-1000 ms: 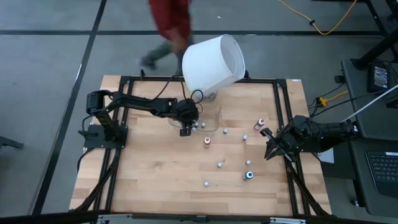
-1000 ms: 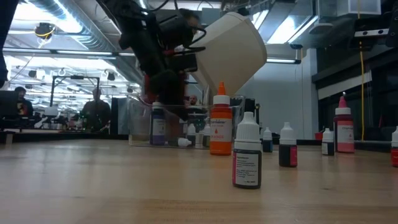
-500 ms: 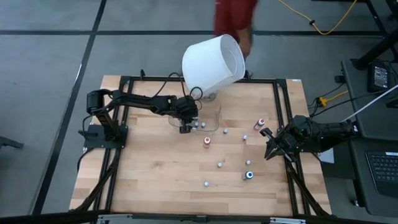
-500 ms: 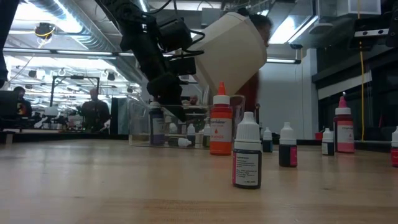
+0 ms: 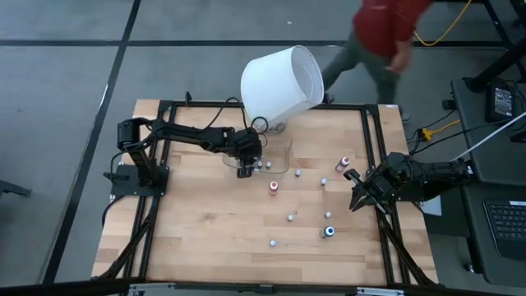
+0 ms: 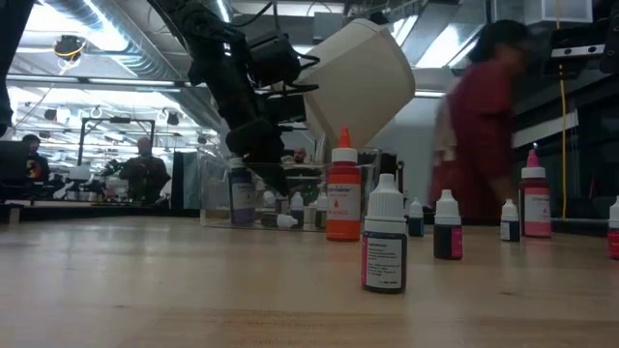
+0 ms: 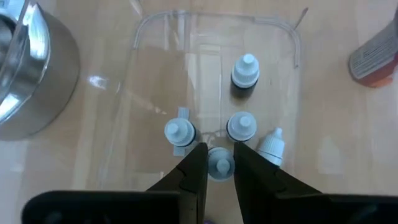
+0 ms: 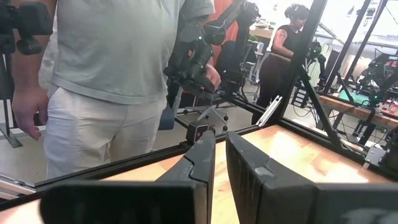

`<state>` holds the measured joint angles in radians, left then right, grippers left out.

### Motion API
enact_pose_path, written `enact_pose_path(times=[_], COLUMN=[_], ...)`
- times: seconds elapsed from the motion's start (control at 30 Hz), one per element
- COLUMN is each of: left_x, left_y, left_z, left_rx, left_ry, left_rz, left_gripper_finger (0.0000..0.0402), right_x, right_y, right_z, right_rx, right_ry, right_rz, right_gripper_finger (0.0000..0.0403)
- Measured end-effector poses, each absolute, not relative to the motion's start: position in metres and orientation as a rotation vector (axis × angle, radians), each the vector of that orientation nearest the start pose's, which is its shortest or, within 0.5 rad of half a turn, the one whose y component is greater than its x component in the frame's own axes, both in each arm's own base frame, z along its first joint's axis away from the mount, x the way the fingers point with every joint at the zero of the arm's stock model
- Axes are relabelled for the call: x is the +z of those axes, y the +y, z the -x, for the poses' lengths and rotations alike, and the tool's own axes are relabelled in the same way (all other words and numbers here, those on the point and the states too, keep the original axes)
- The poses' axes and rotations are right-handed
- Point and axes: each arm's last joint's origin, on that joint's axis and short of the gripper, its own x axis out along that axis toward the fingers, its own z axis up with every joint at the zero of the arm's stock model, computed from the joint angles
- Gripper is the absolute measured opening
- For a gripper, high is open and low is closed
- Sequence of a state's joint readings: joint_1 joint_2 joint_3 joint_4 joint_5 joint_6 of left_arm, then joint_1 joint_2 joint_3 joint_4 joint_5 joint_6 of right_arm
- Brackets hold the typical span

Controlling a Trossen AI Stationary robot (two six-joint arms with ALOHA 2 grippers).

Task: Pick & Place food coloring
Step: Put the small purple food coloring bottle into the container, then put the big orange food coloring bottle into the container

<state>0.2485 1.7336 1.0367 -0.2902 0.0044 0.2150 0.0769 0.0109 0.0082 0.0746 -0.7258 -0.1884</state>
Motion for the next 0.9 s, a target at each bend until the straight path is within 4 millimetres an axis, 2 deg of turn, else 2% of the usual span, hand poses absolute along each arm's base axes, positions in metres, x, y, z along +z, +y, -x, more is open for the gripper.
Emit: enact_pose_path(times=[0.43,0.67,0.77,0.9], left_x=[0.172,0.172,0.182,0.207], left_y=[0.084,0.084,0.084,0.078], left_z=[-0.331,-0.331,-0.332,-0.333], left_rx=[0.120,0.131,0.136,0.121], left_ry=[1.006,1.009,1.034,1.024], left_rz=[-0.069,-0.064,-0.043,-0.057], left_gripper_finger=[0.0103,0.0110,0.0109,0.0110], right_x=[0.172,0.172,0.172,0.172], right_y=[0.026,0.026,0.026,0.026], right_z=[-0.089,-0.089,-0.089,-0.089], right_rx=[0.794,0.794,0.794,0.794], right_ry=[-0.145,-0.146,-0.146,-0.146], right_rz=[0.202,0.202,0.202,0.202], right_gripper_finger=[0.0044,0.0044,0.0044,0.0044])
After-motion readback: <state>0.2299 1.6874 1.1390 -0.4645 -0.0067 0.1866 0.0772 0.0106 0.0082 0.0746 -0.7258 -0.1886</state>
